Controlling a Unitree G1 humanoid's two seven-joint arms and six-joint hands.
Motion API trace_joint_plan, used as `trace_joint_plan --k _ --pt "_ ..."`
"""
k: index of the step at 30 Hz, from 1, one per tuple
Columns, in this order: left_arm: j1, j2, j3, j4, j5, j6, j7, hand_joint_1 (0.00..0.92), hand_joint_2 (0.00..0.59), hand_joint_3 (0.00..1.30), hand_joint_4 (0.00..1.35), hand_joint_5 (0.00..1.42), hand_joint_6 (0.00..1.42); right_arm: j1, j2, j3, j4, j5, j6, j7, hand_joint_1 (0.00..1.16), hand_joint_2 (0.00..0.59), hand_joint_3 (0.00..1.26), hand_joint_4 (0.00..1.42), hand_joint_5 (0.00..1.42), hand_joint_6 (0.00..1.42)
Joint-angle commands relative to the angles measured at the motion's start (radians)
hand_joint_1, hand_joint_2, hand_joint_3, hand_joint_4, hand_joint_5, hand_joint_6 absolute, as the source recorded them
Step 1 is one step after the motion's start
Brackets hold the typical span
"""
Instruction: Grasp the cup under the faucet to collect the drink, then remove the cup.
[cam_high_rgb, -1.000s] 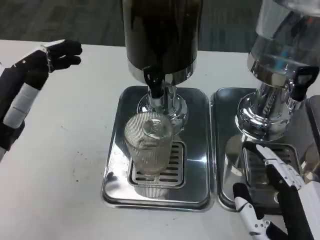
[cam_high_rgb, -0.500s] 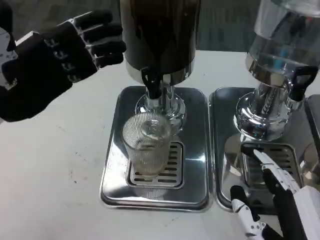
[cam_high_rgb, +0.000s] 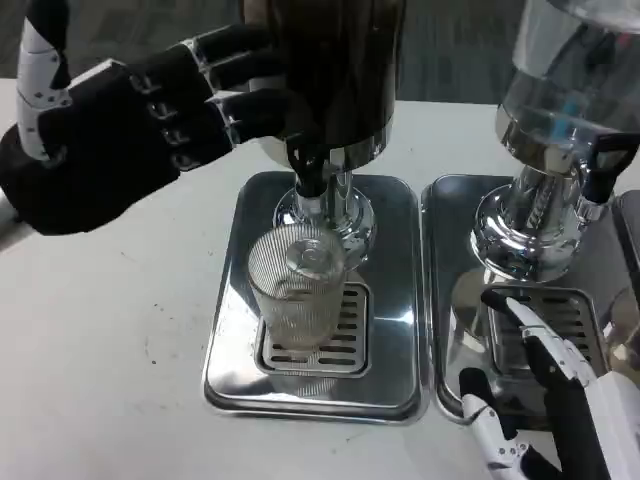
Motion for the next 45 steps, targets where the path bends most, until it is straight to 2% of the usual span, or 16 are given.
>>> trace_joint_plan --k 1,6,17,23,32,45 --pt "-0.033 -0.031 0.007 -0.007 0.027 -0.004 0.003 0.0 0.103 0.17 0.07 0.13 0.04 0.005 0.007 0.003 0.006 0.004 -0.013 -0.025 0.32 0.398 0.18 0.14 0.15 0.1" --pt "-0.059 -0.072 0.007 0.011 0.061 -0.032 0.02 0.0 0.107 0.16 0.05 0.12 0.03 0.016 0.012 0.007 0.006 0.0 -0.013 -0.037 0.32 0.398 0.19 0.14 0.15 0.09" --pt "-0.111 -0.117 0.004 0.104 0.116 -0.078 0.024 0.0 0.102 0.14 0.05 0.12 0.03 0.031 0.015 0.009 0.003 -0.006 -0.011 -0.056 0.32 0.398 0.19 0.14 0.15 0.09" --pt "-0.116 -0.144 -0.004 0.099 0.123 -0.07 0.008 0.0 0.101 0.14 0.05 0.12 0.04 0.042 0.013 0.008 -0.001 -0.009 -0.011 -0.063 0.32 0.398 0.19 0.14 0.15 0.09" --pt "-0.111 -0.169 -0.014 0.05 0.128 -0.039 -0.002 0.0 0.1 0.14 0.07 0.15 0.08 0.045 0.015 0.008 0.006 -0.005 -0.014 -0.074 0.32 0.398 0.19 0.14 0.15 0.09" --pt "-0.126 -0.202 -0.039 0.058 0.19 -0.106 0.011 0.0 0.1 0.14 0.07 0.14 0.07 0.055 0.02 0.008 0.008 0.0 -0.013 -0.084 0.32 0.398 0.19 0.14 0.15 0.09"
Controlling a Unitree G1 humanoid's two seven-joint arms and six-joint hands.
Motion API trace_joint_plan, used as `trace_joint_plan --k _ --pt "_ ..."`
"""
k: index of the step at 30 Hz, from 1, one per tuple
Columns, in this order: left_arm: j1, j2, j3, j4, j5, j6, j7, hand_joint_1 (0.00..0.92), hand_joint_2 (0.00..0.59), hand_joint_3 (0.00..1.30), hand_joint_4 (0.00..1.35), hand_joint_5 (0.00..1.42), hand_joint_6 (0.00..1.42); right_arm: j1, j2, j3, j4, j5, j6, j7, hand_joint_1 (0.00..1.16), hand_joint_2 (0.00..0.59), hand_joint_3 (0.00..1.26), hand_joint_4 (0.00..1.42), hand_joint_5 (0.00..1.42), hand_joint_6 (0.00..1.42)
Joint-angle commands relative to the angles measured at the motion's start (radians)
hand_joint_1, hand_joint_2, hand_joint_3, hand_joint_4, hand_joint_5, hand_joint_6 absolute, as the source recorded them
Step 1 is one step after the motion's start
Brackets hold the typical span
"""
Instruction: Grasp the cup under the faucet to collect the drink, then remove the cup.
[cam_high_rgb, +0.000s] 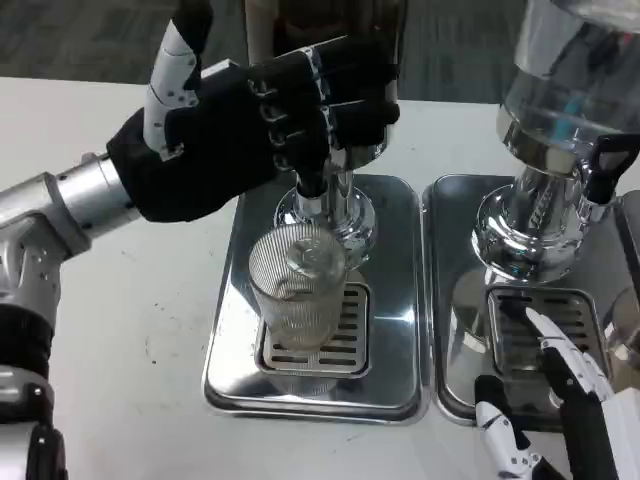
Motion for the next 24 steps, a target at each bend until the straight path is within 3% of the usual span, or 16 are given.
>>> trace_joint_plan --k 1,15,24 --pt "-0.013 -0.008 -0.021 -0.012 0.031 -0.042 -0.006 0.0 0.1 0.14 0.07 0.14 0.07 0.006 0.004 -0.002 0.009 0.007 -0.011 -0.017 0.32 0.398 0.19 0.14 0.15 0.09" --pt "0.033 0.006 -0.078 -0.066 0.116 -0.295 0.006 0.0 0.095 0.14 0.06 0.13 0.06 0.01 -0.007 -0.007 -0.007 0.012 -0.01 -0.001 0.32 0.398 0.19 0.14 0.15 0.09" --pt "0.06 0.021 -0.1 -0.077 0.147 -0.388 0.016 0.0 0.096 0.14 0.05 0.13 0.06 0.001 -0.013 -0.009 -0.009 0.021 -0.007 0.012 0.32 0.398 0.19 0.15 0.15 0.09"
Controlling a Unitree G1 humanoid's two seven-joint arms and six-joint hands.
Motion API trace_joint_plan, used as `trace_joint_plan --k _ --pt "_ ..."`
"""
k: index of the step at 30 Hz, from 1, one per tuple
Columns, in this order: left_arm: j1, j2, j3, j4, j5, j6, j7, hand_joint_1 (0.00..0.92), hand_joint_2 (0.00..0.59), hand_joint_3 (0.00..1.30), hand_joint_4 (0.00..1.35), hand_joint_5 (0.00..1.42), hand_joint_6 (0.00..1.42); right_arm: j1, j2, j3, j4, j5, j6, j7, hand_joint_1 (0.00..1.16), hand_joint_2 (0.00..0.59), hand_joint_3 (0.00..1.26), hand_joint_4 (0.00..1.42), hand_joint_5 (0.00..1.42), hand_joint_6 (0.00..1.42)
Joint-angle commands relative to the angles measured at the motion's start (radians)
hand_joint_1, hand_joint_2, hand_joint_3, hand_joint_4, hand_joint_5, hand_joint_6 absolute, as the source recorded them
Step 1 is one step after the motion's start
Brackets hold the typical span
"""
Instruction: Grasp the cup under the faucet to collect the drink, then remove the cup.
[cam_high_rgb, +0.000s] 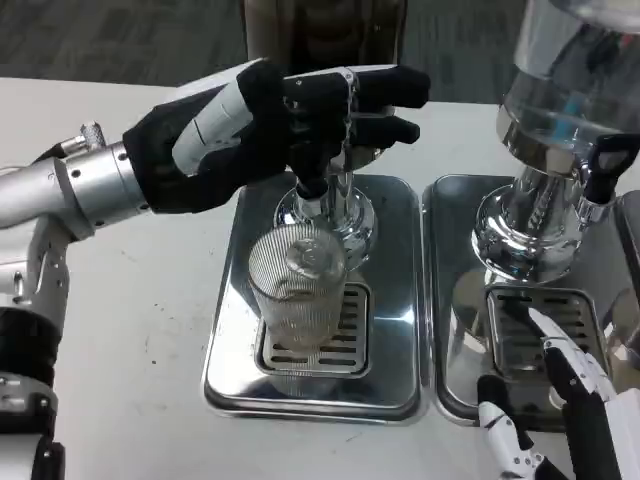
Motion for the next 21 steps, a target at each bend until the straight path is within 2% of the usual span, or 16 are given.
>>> trace_joint_plan --k 1,12,21 --pt "0.036 0.016 -0.026 -0.006 0.035 -0.032 -0.003 0.0 0.096 0.15 0.05 0.13 0.06 0.001 -0.008 -0.007 -0.009 0.013 -0.006 0.01 0.32 0.398 0.19 0.15 0.15 0.09" --pt "0.054 0.023 -0.053 -0.017 0.034 -0.079 0.003 0.0 0.095 0.15 0.06 0.13 0.06 -0.002 -0.006 -0.011 -0.007 0.023 -0.008 0.019 0.32 0.398 0.19 0.15 0.15 0.07" --pt "0.064 0.034 -0.077 -0.029 0.056 -0.16 0.013 0.0 0.097 0.15 0.06 0.13 0.06 -0.01 -0.008 -0.013 -0.008 0.03 -0.009 0.03 0.32 0.398 0.19 0.15 0.15 0.05"
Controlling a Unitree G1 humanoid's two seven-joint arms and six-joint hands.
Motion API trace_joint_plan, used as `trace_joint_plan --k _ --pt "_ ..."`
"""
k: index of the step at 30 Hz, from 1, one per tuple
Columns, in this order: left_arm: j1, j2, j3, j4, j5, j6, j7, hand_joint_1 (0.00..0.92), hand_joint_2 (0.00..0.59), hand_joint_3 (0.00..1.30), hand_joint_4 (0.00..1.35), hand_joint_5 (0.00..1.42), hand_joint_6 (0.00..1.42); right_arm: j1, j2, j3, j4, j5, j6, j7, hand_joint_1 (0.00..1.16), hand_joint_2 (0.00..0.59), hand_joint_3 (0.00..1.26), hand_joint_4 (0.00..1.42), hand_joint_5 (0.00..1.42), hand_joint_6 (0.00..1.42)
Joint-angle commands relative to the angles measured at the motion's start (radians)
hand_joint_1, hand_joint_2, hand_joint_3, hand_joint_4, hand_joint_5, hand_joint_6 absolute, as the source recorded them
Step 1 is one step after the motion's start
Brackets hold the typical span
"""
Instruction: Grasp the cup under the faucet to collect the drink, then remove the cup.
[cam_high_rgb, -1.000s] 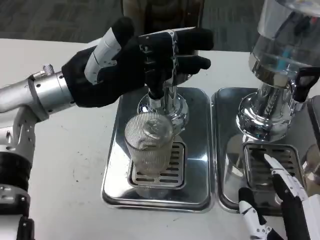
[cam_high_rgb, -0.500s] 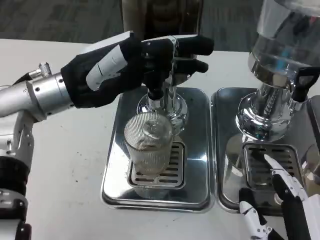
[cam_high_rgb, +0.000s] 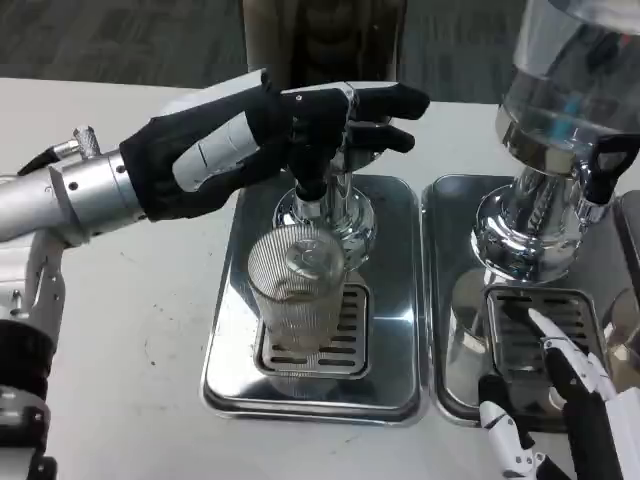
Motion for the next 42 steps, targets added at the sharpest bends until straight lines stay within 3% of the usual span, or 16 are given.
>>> trace_joint_plan --k 1,30,36,42 --pt "0.035 0.014 -0.038 -0.013 0.053 -0.052 -0.011 0.0 0.097 0.15 0.06 0.12 0.06 -0.006 -0.008 -0.005 -0.008 0.017 -0.009 0.012 0.32 0.398 0.19 0.15 0.15 0.05" --pt "0.082 0.039 -0.086 -0.063 0.093 -0.291 0.075 0.0 0.092 0.16 0.08 0.13 0.06 -0.028 -0.001 -0.008 -0.018 0.034 -0.005 0.046 0.32 0.398 0.19 0.15 0.15 0.05" --pt "0.086 0.047 -0.091 -0.068 0.095 -0.31 0.087 0.0 0.09 0.16 0.08 0.13 0.06 -0.049 0.0 -0.008 -0.014 0.103 -0.015 0.081 0.32 0.396 0.19 0.15 0.14 0.05" --pt "0.091 0.047 -0.09 -0.067 0.095 -0.328 0.099 0.0 0.087 0.16 0.08 0.14 0.07 -0.074 -0.007 -0.009 -0.005 0.188 -0.024 0.143 0.32 0.352 0.17 0.15 0.15 0.08"
